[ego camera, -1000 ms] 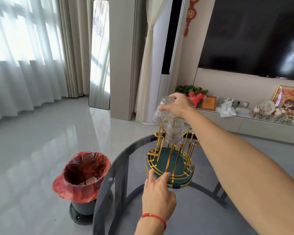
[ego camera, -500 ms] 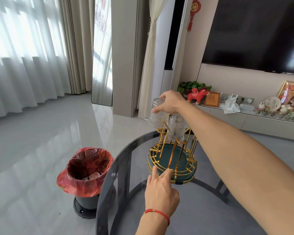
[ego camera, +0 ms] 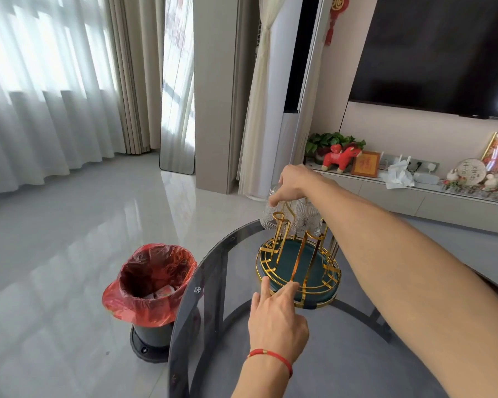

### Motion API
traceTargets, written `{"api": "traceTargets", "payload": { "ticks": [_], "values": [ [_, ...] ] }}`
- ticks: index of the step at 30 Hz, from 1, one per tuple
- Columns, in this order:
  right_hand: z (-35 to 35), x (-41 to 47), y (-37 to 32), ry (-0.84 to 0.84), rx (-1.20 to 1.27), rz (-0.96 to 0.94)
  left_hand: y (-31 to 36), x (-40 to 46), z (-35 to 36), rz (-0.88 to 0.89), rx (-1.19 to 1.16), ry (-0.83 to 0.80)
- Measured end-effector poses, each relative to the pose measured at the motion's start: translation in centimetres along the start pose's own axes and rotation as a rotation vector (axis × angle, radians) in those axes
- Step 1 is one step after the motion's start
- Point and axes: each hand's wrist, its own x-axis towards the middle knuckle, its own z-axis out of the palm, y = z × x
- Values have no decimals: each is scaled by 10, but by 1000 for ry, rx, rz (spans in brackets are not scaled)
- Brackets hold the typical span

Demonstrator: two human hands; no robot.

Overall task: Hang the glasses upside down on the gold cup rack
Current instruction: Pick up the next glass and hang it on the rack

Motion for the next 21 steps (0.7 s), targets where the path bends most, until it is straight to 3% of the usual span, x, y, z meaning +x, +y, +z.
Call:
{"api": "traceTargets", "payload": {
  "ticks": [13,15,21],
  "values": [
    [-15,1,-3,-271,-225,-30,-3,2,1,-26,11,-4],
    [-21,-5,4,-259,-155,-34,-3,2,2,-26,17,-15],
    [-22,-19,45,32,358,11,-4,3,4,-24,26,-20]
  ]
}}
